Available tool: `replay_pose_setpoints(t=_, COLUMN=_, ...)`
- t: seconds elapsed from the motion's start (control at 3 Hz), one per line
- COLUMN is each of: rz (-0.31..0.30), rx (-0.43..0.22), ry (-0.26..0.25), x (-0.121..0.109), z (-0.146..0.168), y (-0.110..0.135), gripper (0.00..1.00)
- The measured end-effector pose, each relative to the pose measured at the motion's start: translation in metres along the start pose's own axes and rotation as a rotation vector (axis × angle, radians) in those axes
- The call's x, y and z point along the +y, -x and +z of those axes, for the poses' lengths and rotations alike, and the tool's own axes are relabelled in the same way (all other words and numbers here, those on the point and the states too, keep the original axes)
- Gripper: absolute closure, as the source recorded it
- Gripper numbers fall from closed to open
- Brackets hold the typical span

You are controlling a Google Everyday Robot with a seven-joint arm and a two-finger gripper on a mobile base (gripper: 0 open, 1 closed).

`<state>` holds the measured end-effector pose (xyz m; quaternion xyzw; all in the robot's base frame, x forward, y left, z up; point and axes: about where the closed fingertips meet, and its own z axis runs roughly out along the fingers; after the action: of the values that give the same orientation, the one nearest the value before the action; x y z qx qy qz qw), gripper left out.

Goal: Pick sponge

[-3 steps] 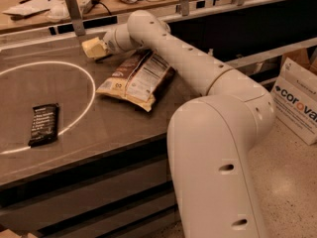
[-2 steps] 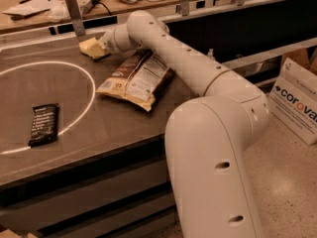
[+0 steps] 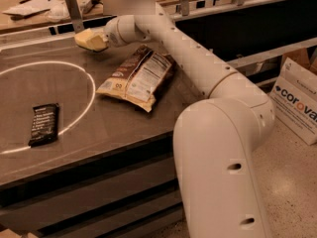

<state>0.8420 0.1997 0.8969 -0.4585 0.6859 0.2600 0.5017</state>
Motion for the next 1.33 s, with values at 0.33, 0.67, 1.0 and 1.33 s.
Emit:
replay_pose_setpoints(t=0.33, rz=-0.097, rx=-0.08, ry=0.109, x=0.016, z=-0.044, y=0.034, gripper=1.0)
replay_pose_setpoints(t=0.67, rz=-0.297, rx=-0.101, ry=0.213, x=0.041, z=-0.082, y=0.059, gripper=1.0)
replay_pose_setpoints(t=1.0, rz=-0.504, rx=-0.083, ry=0.323, x=0.07, z=-0.116, y=0.064, gripper=1.0)
replay_pose_setpoints(t=1.33, rz=-0.555, rx=-0.069, ry=0.378, x=0.082, z=-0.117, y=0.055, gripper=1.0)
